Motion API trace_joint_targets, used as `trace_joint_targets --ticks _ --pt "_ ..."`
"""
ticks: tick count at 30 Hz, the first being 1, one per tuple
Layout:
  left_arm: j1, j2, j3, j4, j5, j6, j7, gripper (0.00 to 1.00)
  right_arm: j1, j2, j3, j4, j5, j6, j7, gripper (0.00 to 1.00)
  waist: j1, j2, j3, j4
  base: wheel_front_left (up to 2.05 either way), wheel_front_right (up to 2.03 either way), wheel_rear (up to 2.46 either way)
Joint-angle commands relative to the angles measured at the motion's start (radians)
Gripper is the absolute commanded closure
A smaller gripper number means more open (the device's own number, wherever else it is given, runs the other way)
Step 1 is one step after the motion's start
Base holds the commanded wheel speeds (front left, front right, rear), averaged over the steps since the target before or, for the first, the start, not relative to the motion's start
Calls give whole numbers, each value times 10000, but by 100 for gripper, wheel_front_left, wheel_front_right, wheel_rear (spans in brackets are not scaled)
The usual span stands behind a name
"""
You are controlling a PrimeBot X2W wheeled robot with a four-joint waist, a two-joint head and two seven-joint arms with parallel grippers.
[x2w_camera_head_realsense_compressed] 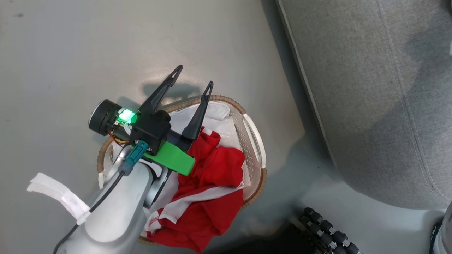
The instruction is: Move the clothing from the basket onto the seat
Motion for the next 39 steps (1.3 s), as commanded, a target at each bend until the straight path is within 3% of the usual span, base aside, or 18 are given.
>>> trace_joint_targets --ticks 1,9,18,30,39 --pt "126 -67 67 48 -64 42 -90 0 337 33 167 -125 68 -14 -25 0 -2 0 -385 38 0 0 0" --pt "477 -596 367 432 -428 -28 -168 0 1901 -100 926 -974 468 -14 -24 0 -2 0 -1829 522 0 0 0" --pt "1363 -1167 1279 483 -515 -190 -165 0 2487 -123 1283 -1419 625 -14 -25 0 -2 0 -3619 1284 0 0 0" --pt "2923 -1630 3099 534 -369 -126 -165 0 3404 1037 1718 -1804 949 -12 -24 0 -2 0 -5412 2192 0 0 0" --pt "3946 -1719 4250 624 -403 -46 -155 0 4987 1760 2348 -2335 1117 -12 -24 0 -2 0 -6318 2711 0 0 0"
